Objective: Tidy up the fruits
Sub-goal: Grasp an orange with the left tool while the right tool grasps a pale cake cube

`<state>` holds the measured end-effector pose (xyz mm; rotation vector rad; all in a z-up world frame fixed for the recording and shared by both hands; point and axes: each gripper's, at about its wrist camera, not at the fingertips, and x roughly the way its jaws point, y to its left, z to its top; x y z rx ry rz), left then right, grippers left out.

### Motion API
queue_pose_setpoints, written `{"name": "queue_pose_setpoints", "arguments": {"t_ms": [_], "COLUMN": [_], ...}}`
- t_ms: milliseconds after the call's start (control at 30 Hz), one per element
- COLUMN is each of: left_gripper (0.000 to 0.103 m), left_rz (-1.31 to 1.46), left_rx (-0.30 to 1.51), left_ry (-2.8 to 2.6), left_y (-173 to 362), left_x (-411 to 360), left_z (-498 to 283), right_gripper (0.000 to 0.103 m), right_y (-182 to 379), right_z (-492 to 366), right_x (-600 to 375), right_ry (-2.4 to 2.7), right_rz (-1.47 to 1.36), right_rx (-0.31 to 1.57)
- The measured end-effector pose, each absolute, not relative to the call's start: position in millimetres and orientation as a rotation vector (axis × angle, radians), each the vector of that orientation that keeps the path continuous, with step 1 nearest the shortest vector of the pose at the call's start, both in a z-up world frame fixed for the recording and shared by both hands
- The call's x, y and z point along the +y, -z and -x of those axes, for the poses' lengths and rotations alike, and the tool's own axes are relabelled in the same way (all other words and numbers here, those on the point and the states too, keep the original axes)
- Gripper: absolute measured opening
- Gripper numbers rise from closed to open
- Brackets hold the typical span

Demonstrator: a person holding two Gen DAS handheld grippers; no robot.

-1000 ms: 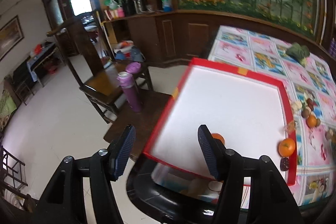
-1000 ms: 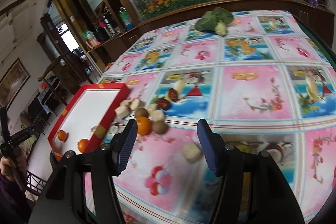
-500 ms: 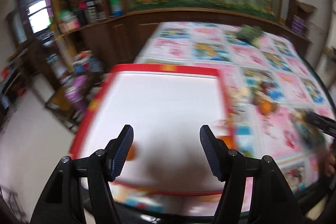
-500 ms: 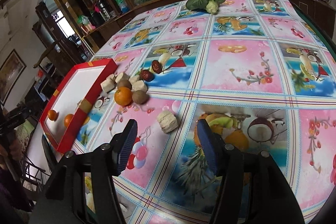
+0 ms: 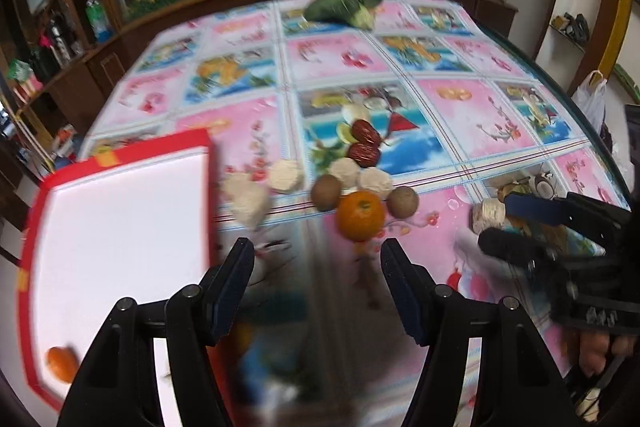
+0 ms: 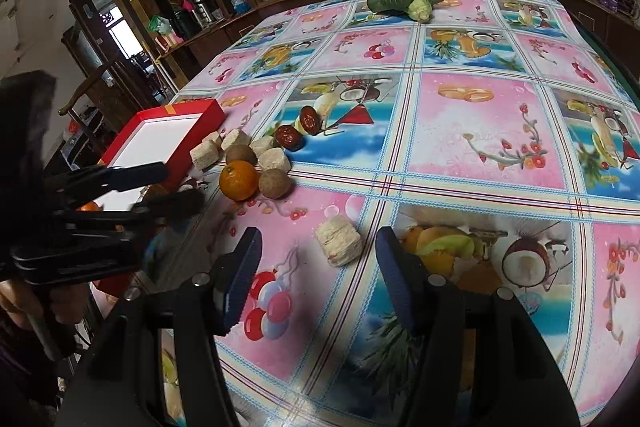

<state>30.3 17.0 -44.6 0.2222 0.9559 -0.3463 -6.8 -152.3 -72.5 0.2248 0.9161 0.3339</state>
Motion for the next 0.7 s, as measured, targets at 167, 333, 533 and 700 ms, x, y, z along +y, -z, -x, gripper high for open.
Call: {"name": "queue_pose_setpoints", "arguments": {"t_ms": [167,333,533,700], "left_gripper": [0.059,0.048,0.037,0.031], "left_rz": [-0.205,-0.211,-0.217,-0.220], "left_rx": [1.014,1.020,1.007,0.984], "left_ry": [0.373,0.384,0.410,0.425], "left_y": [62.6,68.4,68.8,69.1], "left_x": [0.5,-7.2,-13.2,-13.3], "left_z": [-43.5,-48.7,-55.1,-52.2], "right_gripper": [0.057,0.044,0.027,0.027], "right_y": [76.0,81.5,82.2,81.7], "right_z": [4.0,0.2,-3.1,-3.5], "right_x": [-149.6,-146.4,-144.6,-145.8], "right_ry": [-0.318,-0.321,-0.289,-0.287], "right_rz": [-0.197,-0.181,-0.148,-0.160], "right_rx": [0.923,0.953,0.946,0.944]}}
